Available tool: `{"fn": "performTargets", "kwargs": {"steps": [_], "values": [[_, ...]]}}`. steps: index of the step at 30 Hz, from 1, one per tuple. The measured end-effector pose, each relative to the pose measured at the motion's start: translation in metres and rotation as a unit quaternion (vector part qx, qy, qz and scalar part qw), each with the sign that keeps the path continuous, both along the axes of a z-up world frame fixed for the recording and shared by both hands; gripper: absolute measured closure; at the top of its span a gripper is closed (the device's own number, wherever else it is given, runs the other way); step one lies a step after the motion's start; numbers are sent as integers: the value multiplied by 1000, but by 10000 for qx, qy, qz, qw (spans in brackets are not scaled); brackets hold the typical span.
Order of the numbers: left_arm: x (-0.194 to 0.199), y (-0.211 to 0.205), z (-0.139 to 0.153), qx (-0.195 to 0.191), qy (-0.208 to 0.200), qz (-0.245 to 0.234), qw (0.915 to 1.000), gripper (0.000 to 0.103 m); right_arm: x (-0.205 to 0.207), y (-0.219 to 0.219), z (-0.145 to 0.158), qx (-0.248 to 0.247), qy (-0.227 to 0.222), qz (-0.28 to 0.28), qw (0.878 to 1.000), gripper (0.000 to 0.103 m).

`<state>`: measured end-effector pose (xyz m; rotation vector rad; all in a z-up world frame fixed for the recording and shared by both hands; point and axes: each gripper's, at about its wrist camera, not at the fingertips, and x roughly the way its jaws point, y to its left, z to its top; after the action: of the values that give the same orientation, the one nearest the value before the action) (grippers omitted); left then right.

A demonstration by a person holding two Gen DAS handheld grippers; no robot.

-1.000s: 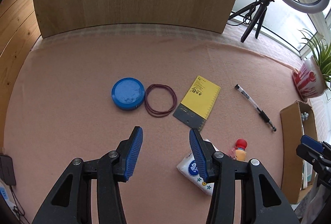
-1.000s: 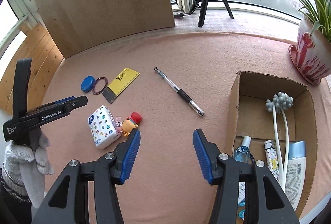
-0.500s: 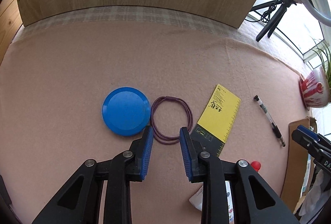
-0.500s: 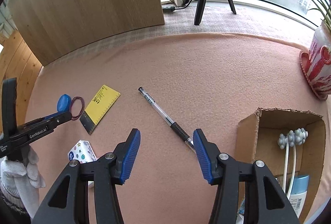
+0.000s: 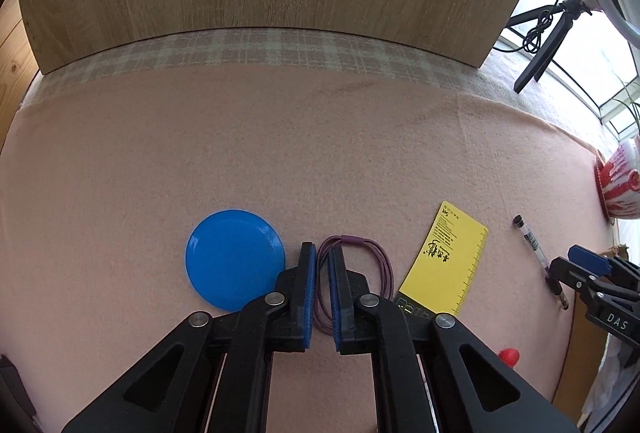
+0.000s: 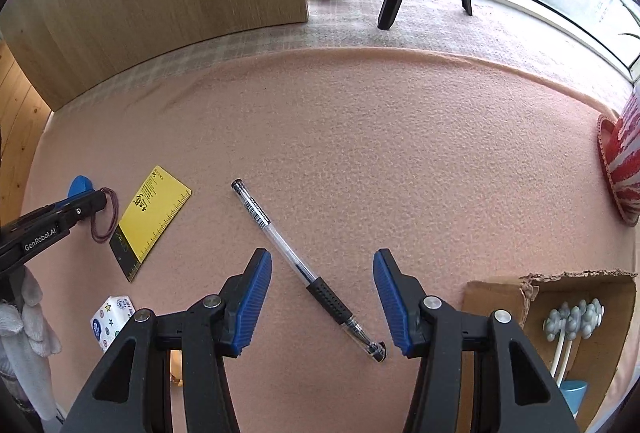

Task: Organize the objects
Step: 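Grasp the purple rubber band with the left gripper while the right grasps the pen, then carry the rubber band and pen into the box and open both grippers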

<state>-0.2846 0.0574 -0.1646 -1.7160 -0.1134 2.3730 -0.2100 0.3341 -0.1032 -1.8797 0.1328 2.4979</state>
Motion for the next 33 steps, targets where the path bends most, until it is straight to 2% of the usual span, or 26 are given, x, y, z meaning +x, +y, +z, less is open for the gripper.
{"fn": "performTargets", "kwargs": {"steps": [4, 7, 15, 25, 33], "values": [[9, -1, 0, 12, 49, -49, 10000, 101, -4, -3, -10, 102, -112, 79, 9999, 56], [17, -4, 0, 53, 63, -49, 10000, 101, -5, -4, -18, 52, -255, 75, 9996, 74], [50, -25, 3, 320, 40, 207, 9993, 101, 8, -3, -17, -54, -155, 22, 9999, 93], [93, -44, 27, 527, 266, 361, 9976, 101, 50, 1, -10, -533, -12, -128, 9985, 93], [113, -35, 63, 719, 601, 236, 9953, 101, 88, 13, 17, -808, 279, -228, 9961, 93]]}}
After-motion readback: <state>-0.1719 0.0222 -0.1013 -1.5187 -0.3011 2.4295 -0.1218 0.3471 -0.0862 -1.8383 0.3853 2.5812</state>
